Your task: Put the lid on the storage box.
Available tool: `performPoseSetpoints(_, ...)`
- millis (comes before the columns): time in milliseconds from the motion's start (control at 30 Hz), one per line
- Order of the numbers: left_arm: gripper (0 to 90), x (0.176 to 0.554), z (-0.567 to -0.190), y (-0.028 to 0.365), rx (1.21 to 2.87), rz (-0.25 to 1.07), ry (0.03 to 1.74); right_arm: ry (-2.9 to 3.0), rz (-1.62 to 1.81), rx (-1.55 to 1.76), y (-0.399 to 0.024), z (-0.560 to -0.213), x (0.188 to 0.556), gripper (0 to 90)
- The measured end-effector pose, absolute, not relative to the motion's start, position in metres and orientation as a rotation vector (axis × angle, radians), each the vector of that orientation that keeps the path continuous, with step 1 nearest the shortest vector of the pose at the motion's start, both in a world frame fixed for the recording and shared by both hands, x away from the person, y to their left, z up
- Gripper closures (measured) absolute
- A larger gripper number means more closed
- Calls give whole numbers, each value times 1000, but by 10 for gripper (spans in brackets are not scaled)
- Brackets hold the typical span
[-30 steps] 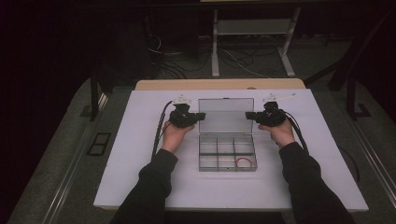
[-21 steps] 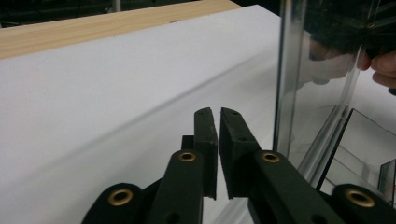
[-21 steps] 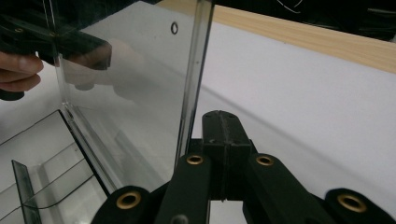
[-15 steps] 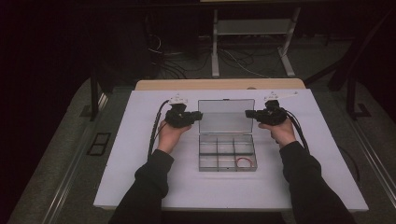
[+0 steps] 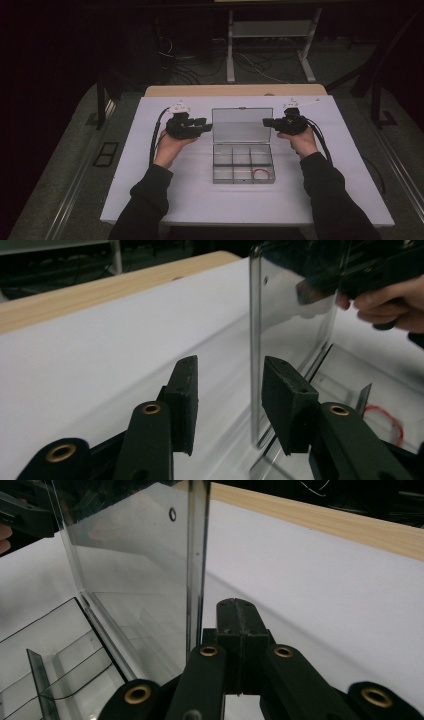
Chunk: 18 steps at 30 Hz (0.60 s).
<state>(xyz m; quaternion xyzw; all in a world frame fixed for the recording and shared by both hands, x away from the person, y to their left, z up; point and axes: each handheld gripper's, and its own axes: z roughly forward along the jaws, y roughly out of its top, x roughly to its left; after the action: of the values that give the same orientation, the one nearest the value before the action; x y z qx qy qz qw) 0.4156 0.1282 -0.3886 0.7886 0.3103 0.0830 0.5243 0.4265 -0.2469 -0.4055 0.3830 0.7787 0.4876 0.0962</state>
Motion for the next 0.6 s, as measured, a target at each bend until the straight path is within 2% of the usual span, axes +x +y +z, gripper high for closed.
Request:
performPoseSetpoints(233, 629, 417, -385, 114, 1846, 200, 698, 2314, 1444, 1112, -247, -403, 421, 893)
performPoseSetpoints(433, 745, 414, -385, 110, 1853, 189, 654, 2320, 1438, 1111, -247, -404, 420, 893)
performPoseSetpoints(600, 764, 411, -385, 110, 1852, 181, 641, 2322, 1427, 1101, -248, -403, 418, 893)
